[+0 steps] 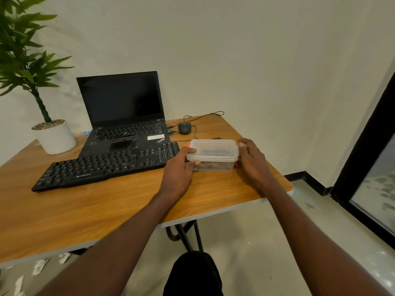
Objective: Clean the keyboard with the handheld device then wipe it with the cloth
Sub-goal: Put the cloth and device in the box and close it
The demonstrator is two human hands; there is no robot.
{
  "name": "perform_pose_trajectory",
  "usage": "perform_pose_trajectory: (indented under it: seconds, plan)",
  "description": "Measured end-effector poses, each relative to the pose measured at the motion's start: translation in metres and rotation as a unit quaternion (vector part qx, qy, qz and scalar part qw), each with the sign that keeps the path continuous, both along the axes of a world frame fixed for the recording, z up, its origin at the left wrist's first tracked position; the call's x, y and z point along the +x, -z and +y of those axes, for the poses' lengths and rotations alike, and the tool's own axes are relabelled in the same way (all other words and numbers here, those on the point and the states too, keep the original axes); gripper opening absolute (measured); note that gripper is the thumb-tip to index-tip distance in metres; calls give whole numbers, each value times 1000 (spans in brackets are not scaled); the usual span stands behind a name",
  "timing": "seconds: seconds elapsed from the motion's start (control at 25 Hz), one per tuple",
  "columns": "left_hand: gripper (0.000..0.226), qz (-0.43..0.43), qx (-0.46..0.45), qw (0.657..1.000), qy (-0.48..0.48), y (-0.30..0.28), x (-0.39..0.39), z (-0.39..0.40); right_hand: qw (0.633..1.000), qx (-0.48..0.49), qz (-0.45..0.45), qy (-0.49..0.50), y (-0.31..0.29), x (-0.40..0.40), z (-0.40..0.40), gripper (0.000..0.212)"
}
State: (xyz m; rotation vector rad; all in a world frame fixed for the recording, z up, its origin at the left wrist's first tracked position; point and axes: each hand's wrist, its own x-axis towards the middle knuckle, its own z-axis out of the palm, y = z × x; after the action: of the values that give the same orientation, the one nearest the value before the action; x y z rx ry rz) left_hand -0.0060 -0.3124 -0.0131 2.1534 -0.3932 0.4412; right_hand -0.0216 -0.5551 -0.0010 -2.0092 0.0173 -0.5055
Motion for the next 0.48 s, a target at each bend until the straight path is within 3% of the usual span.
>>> perform_pose_trajectory:
  seconds: [0.48]
  plan:
    - [35,-6,27,1000,4,-3,-2,1,995,84,-40,26,-1,-1,-5,55]
